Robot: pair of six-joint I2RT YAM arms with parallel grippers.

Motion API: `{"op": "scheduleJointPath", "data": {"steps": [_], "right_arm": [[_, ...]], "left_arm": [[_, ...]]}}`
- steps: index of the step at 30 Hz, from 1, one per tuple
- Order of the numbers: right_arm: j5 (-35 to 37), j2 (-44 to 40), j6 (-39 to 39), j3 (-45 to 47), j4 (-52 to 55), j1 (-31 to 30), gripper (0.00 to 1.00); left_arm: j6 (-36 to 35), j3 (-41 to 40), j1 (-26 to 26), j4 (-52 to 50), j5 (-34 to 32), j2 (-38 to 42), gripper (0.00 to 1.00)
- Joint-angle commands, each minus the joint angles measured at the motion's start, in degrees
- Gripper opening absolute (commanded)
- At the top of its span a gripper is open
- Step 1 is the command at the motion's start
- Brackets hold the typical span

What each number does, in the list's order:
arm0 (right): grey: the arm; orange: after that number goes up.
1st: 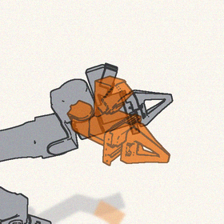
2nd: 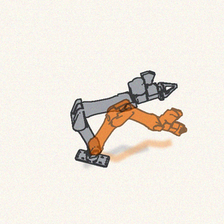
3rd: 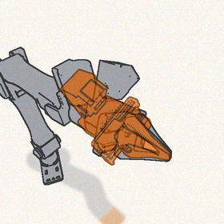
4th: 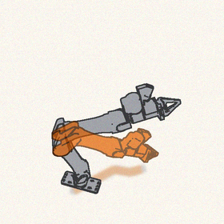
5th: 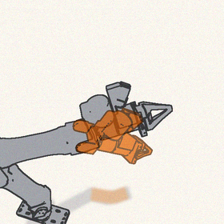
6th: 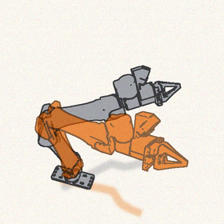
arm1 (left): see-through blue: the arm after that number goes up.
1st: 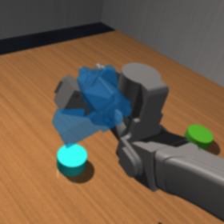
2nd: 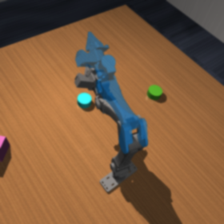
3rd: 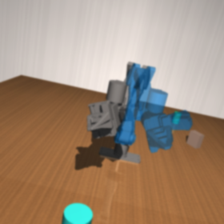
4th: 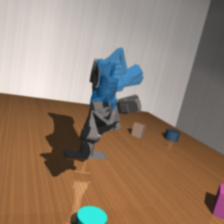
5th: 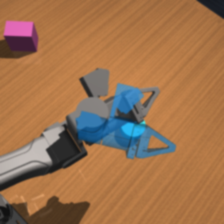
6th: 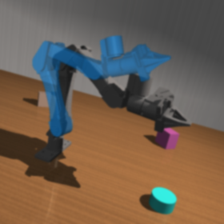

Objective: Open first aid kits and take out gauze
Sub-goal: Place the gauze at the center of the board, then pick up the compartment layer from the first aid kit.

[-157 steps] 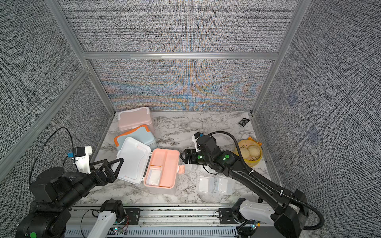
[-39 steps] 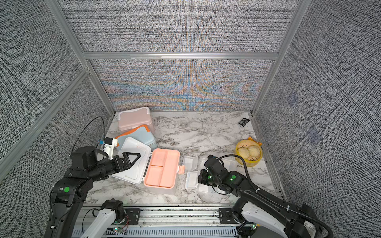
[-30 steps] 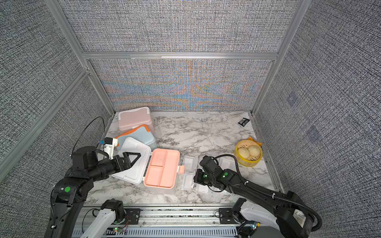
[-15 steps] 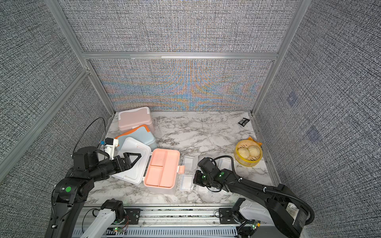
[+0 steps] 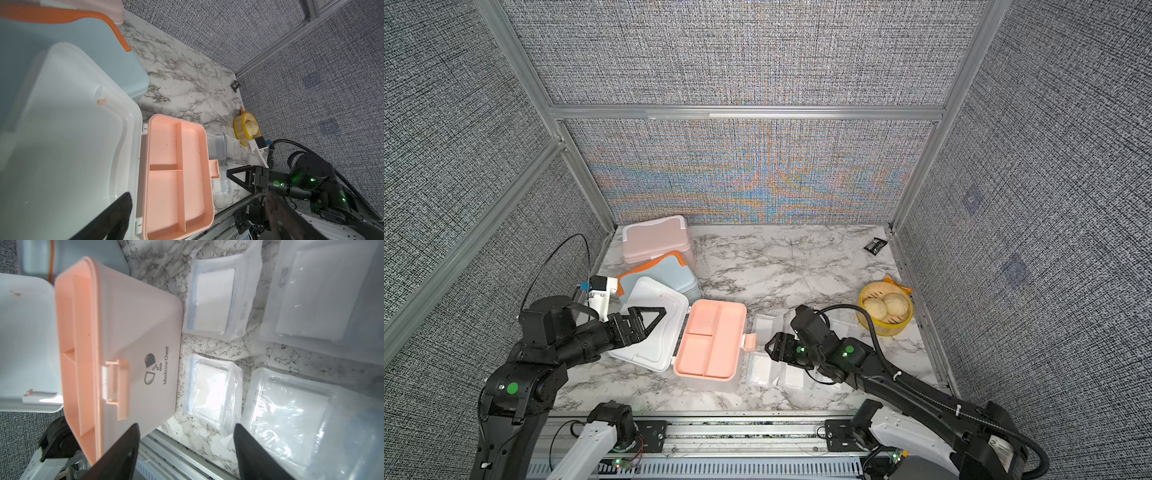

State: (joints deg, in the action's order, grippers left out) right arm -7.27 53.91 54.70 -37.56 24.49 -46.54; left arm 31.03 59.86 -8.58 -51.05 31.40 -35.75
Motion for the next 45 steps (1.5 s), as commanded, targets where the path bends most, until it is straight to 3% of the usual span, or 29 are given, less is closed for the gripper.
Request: {"op": "scheduleJointPath", "data": {"steps": [1,6,14,20,28,34,41,45], "right_arm": [[4.35,-2.04,-4.66,-3.94,7.57,-0.53,0.80],[9.72,-0.11,-8.51,-12.55,11.96,-4.47,0.83],[12.28,13.44,-13.02,-27.04,12.47,-11.13,0.83],[13.77,24.99,-14.20,-38.58,15.10,-14.27,0.74],[17.77,39.90,-6.91,-53.82,24.62,-15.77,0.58],[20.99,50.06,-2.87,-65.29,34.46,-16.67,0.54],[21.42,58.40,-0.78,-72.76,39.20,-16.82,0.50],[21.46,62.22,-0.20,-76.03,40.51,-16.74,0.42]], "left_arm": [[-1.23,1.64,-0.04,1.68,-1.55,1.48,1.00],[-1.32,3.38,-0.08,3.93,-4.24,6.83,0.99],[-1.79,3.21,-0.06,3.85,-7.24,11.24,1.00],[-3.79,3.46,-0.05,-1.96,-11.09,10.69,1.00],[-5.39,0.66,-0.03,-8.80,-10.48,4.49,0.99],[-8.27,0.09,-0.05,-11.65,-10.46,1.61,0.99],[-9.51,-0.07,-0.03,-12.15,-10.50,2.37,0.99],[-9.76,-0.23,-0.05,-12.15,-10.27,2.51,1.00]]}}
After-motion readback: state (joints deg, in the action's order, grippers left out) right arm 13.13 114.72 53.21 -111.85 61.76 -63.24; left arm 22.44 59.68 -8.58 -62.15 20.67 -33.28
